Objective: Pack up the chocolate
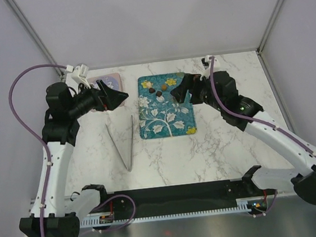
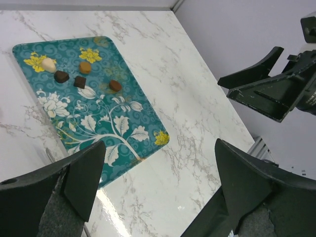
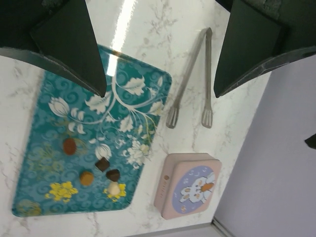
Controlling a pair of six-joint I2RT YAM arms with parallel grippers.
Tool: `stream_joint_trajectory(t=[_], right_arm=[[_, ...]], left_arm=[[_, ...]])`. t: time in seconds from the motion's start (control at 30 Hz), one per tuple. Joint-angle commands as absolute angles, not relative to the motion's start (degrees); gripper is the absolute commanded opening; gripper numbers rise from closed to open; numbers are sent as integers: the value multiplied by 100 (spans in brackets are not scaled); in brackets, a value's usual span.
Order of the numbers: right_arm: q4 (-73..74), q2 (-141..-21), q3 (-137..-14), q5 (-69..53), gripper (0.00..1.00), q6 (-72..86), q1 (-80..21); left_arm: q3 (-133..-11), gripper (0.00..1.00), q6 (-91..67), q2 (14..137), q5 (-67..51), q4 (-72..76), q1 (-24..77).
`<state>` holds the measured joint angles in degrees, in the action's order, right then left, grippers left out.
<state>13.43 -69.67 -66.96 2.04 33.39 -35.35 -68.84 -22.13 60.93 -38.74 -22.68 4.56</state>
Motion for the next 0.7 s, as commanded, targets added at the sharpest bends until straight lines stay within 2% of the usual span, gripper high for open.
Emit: stream_joint_trajectory(t=[0.0, 0.23, 0.67], right_arm=[[1984, -6366, -6285, 886, 98, 3024, -3524], [2645, -5749, -6047, 1397, 98, 2813, -3516], [2663, -5572, -6020, 1810, 98, 2812, -3524]], left_arm=[[-6452, 100, -2144, 5652, -4289, -1890, 483], [-5713, 100, -2241, 5151, -4324, -1767, 492], [-5564, 100, -2601, 5080, -4473, -1503, 501]])
